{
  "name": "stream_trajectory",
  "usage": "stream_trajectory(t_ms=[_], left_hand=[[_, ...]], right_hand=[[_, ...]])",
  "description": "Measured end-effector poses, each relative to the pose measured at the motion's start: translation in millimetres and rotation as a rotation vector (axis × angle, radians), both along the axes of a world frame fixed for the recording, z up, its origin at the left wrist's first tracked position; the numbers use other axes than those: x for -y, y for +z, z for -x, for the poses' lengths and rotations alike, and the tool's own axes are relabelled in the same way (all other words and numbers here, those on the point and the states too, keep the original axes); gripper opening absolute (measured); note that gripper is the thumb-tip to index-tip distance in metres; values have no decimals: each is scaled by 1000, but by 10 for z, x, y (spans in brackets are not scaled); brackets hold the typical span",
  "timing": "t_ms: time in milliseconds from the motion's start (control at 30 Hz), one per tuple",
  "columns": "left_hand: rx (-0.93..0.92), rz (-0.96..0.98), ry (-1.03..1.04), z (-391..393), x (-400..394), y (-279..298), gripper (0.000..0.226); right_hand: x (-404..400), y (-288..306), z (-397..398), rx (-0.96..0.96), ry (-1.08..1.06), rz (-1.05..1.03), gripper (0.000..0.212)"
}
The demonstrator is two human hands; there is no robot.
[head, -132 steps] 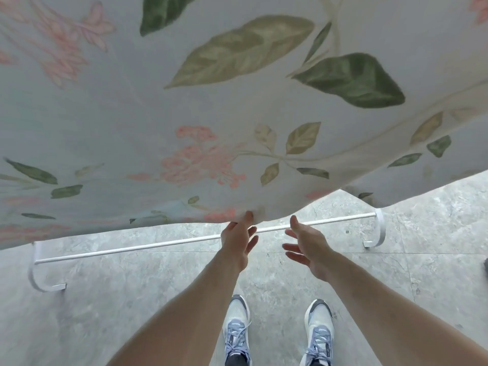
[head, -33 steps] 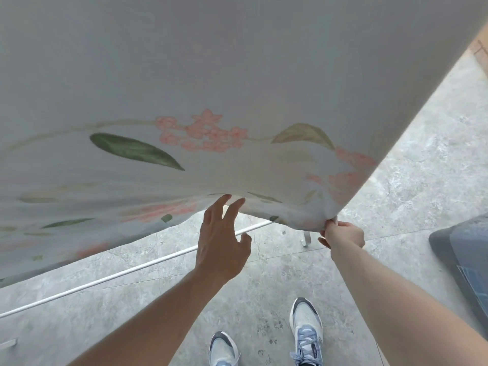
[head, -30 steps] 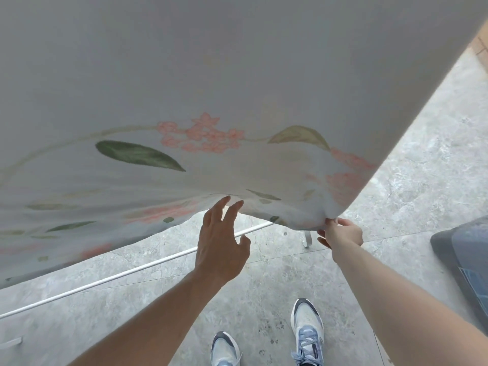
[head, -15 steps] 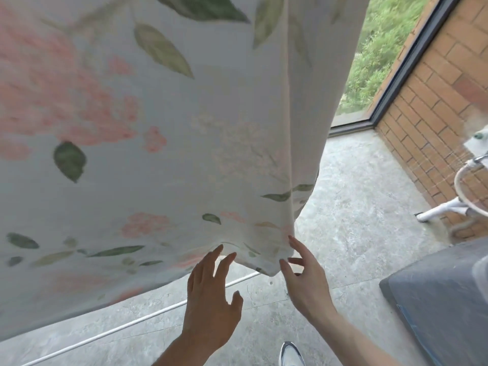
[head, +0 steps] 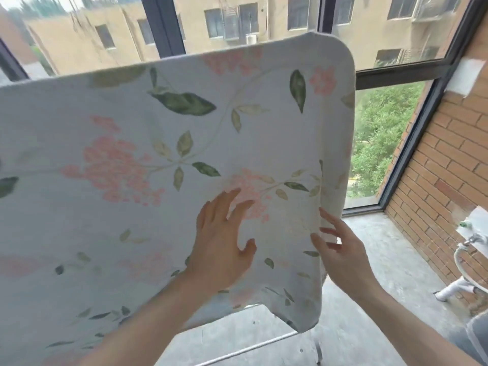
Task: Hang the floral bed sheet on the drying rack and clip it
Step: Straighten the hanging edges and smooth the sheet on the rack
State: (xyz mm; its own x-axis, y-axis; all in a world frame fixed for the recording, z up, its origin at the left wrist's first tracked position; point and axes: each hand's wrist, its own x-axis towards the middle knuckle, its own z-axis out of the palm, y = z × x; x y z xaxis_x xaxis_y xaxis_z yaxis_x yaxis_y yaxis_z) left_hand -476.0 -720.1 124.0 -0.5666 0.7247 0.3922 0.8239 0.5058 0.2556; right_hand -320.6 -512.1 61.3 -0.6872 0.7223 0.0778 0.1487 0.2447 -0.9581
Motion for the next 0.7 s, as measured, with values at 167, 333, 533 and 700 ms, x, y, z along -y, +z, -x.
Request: stream_trajectory(t_ms=[167, 333, 533, 700], left_hand=[[-111, -95, 7, 240, -32, 1189, 74], [-187, -155, 99, 617, -226, 2031, 72], [-167, 50, 278, 975, -463, 2341, 74], [-307, 8, 360, 993, -546, 2199, 67]], right_hand=[[-73, 872, 174, -176, 14, -150, 54], [-323, 1512, 259, -244, 23, -279, 54], [-812, 2058, 427, -281, -18, -367, 47], [-1273, 2279, 634, -236, -57, -419, 41]])
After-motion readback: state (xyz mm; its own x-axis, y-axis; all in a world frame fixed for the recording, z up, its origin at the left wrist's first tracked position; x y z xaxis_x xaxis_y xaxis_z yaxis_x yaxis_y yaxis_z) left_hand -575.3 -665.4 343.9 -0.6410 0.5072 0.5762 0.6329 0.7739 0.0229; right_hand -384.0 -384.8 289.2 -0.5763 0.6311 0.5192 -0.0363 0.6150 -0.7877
